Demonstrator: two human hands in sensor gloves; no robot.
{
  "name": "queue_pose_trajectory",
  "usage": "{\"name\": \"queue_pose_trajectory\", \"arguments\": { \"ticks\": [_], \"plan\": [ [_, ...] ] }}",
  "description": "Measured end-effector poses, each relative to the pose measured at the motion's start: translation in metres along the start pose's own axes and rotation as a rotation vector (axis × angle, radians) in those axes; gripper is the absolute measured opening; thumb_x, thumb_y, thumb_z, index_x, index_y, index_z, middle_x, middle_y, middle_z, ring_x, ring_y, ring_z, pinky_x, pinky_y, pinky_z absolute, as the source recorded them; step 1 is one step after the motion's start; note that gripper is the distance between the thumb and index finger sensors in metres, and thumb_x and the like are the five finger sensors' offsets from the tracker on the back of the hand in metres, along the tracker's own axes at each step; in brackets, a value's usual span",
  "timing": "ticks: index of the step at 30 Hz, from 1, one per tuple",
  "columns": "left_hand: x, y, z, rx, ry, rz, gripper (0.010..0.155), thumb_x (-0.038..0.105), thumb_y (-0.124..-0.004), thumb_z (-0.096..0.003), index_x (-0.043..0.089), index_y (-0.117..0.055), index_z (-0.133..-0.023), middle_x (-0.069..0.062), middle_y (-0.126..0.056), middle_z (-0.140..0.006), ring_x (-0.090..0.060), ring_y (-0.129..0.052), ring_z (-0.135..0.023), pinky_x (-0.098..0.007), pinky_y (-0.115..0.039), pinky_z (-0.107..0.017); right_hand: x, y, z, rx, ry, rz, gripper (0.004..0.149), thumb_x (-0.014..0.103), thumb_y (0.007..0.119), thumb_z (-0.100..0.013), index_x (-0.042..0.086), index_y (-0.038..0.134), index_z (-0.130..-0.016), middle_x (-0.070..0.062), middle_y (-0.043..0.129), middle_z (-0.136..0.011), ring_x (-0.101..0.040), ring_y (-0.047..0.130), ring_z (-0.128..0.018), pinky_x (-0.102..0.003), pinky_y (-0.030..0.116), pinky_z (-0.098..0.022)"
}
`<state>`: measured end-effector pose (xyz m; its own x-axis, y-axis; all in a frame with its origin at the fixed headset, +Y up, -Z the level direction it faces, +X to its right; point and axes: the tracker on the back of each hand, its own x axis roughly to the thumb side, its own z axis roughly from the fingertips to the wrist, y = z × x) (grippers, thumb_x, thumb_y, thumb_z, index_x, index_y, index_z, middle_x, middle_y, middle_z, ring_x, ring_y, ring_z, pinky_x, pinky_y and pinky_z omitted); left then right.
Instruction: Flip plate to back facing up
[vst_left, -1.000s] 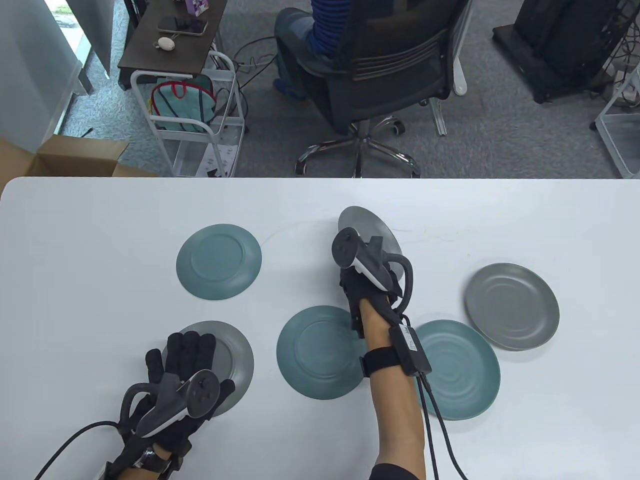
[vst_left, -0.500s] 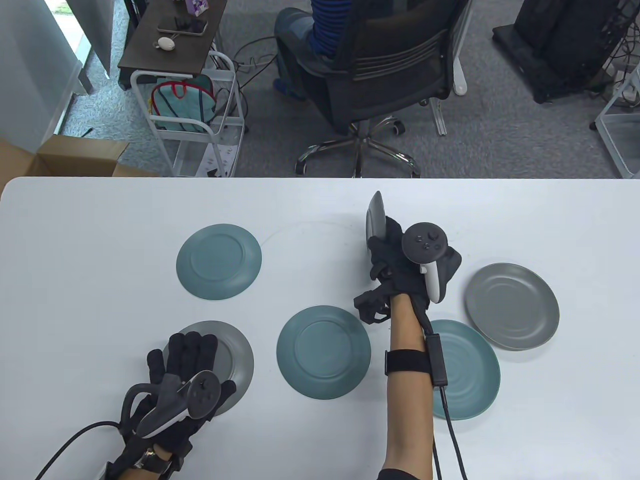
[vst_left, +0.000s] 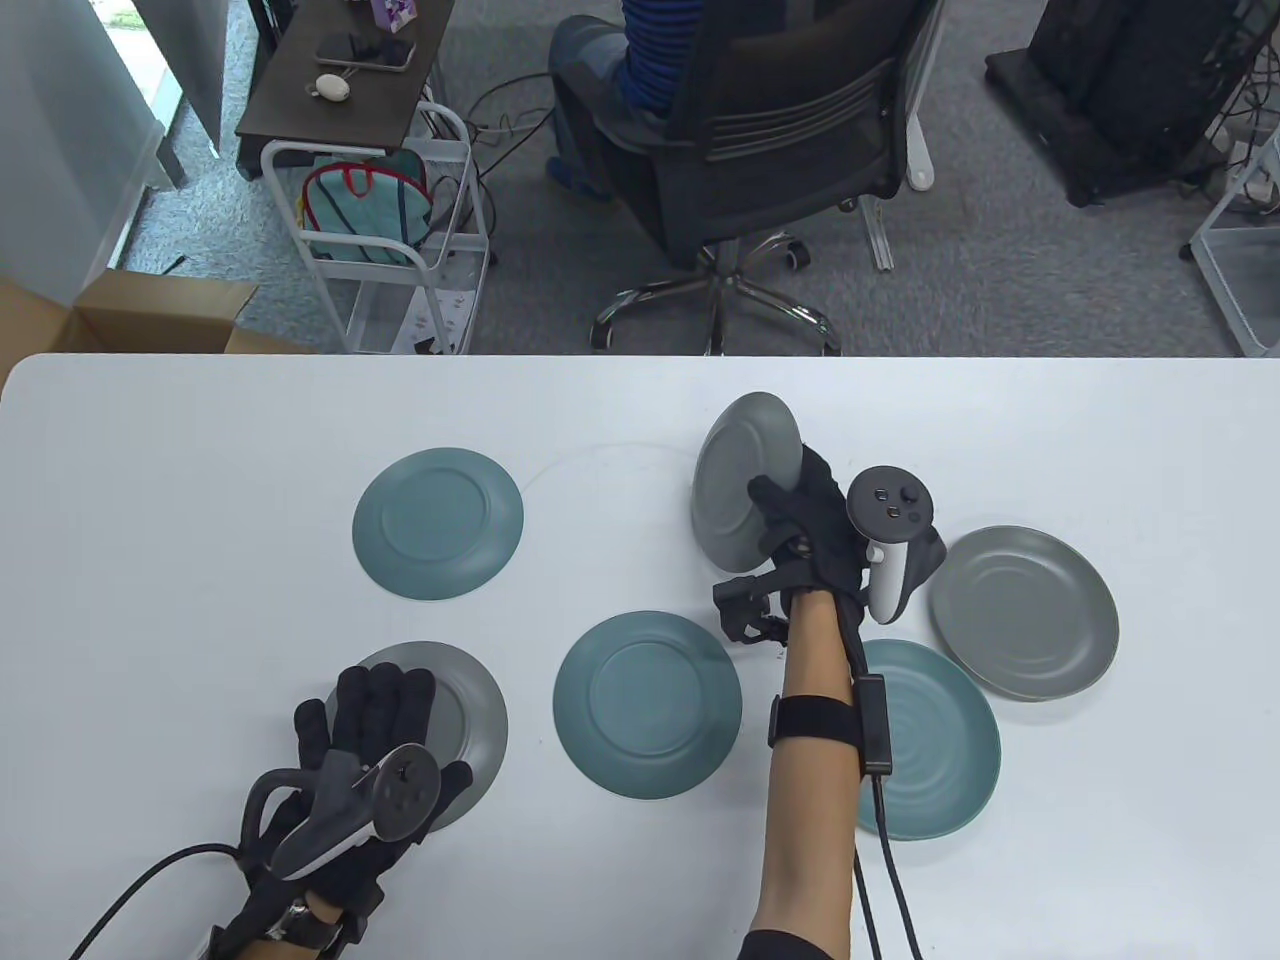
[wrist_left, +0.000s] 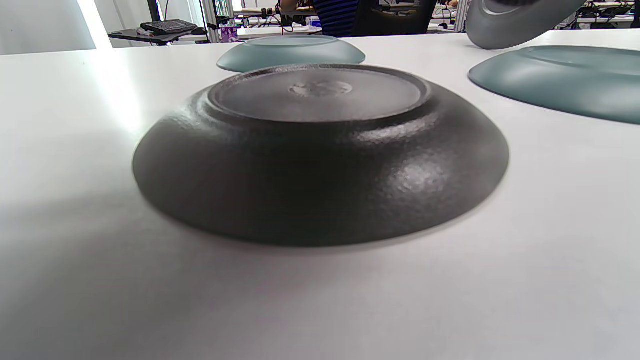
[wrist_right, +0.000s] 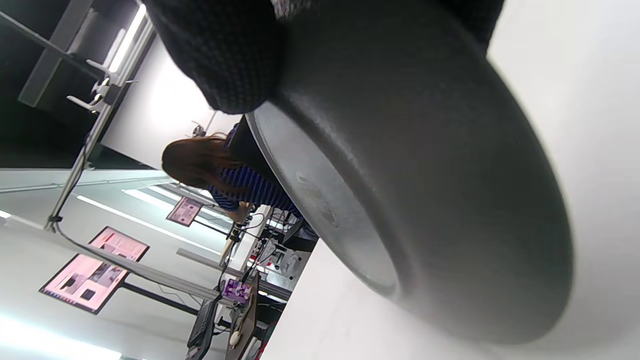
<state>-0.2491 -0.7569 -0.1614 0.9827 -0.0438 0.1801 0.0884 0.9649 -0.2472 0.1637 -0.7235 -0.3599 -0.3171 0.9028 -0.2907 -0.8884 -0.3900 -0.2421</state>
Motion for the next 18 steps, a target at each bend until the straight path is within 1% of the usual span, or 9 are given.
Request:
{"name": "queue_pose_trajectory", "arguments": {
  "ticks": [8, 14, 18],
  "plan": [
    [0.001, -0.001, 0.0, -0.006, -0.003, 0.001, 0.09, 0.071, -0.048, -0.0558, 0.018, -0.013, -0.119, -0.02, -0.021, -0.122, -0.049, -0.028, -0.118, -0.071, -0.03, -0.077, -0.024, 0.002, -0.005, -0.023, 0.118, -0.083, 0.066, 0.03, 0.083, -0.047, 0.008, 0.056, -0.103, -0.009, 0.089, -0.076, -0.027, 0.097, -0.055, -0.036, 0.083, -0.04],
    [0.001, -0.001, 0.0, -0.013, -0.004, 0.003, 0.09, 0.072, -0.048, -0.0557, 0.018, -0.013, -0.119, -0.02, -0.021, -0.122, -0.048, -0.028, -0.118, -0.071, -0.03, -0.077, -0.033, 0.006, -0.008, -0.04, 0.179, -0.003, 0.069, 0.033, 0.082, -0.047, 0.004, 0.054, -0.103, -0.007, 0.089, -0.07, -0.027, 0.097, -0.05, -0.036, 0.083, -0.037],
    [0.001, -0.001, 0.0, -0.018, -0.001, 0.002, 0.09, 0.071, -0.048, -0.0557, 0.018, -0.013, -0.119, -0.02, -0.021, -0.122, -0.048, -0.028, -0.118, -0.071, -0.03, -0.077, -0.039, 0.01, -0.01, -0.038, 0.236, 0.027, 0.072, 0.035, 0.081, -0.047, 0.0, 0.052, -0.103, -0.01, 0.088, -0.072, -0.029, 0.097, -0.05, -0.037, 0.083, -0.036]
  ]
}}
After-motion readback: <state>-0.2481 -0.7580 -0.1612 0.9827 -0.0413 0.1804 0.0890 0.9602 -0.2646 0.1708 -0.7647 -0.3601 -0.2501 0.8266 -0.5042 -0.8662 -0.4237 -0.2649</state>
